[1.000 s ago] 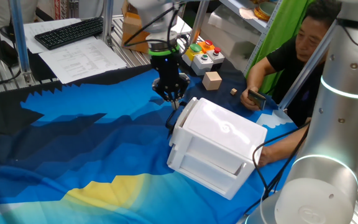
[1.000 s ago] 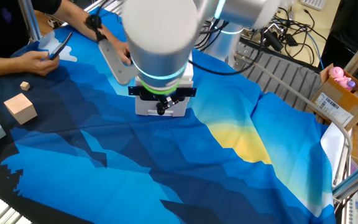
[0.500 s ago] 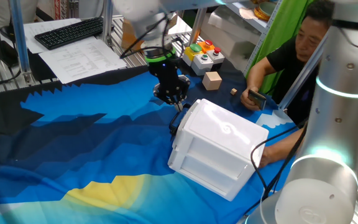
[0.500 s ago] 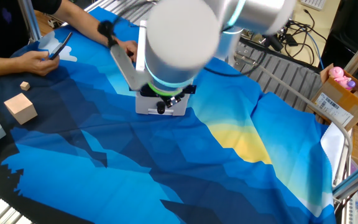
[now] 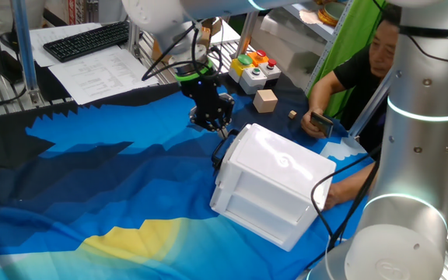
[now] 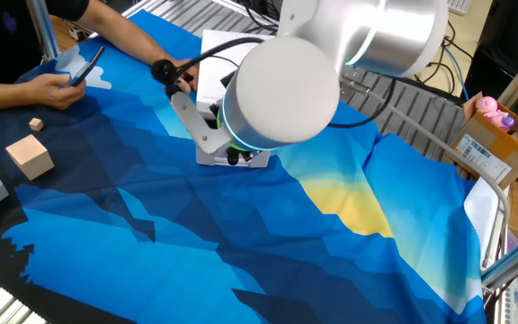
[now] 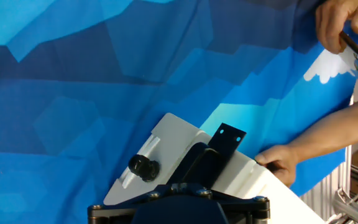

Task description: Put things in the drawer

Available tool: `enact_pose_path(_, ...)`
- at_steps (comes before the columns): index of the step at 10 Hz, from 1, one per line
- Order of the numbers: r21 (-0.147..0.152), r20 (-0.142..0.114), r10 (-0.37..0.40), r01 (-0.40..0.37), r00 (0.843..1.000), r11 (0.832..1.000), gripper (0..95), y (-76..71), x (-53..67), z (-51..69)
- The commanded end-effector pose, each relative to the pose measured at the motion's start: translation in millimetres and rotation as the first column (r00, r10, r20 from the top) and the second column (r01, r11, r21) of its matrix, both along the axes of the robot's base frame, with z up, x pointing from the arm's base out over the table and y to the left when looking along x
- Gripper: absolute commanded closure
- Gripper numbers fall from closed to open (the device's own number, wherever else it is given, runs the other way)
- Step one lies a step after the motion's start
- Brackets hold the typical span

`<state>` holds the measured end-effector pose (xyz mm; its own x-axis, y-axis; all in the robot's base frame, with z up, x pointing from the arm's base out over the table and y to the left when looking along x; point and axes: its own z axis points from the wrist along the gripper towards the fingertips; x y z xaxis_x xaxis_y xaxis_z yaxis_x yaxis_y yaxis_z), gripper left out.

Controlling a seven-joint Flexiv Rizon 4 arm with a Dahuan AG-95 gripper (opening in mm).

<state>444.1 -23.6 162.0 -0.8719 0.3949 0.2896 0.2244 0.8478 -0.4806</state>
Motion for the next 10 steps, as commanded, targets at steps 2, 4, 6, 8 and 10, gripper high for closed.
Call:
enact_pose_path(2, 0.051, 0.028, -0.022, 0.021, 0.999, 0.998, 95.0, 0.1, -0.1, -1.0)
enact_pose_path(4, 0.117, 0.038, -0.032, 0.028, 0.999, 0.993, 95.0, 0.2, 0.0, -0.9)
enact_pose_path(6, 0.228, 0.045, -0.114, 0.101, 0.992, 0.968, 95.0, 0.2, 0.0, -0.9)
enact_pose_path(8, 0.216, 0.017, -0.131, 0.124, 0.991, 0.969, 95.0, 0.2, 0.0, -0.9)
enact_pose_path(10, 0.182, 0.019, -0.119, 0.113, 0.993, 0.977, 95.0, 0.2, 0.0, -0.9)
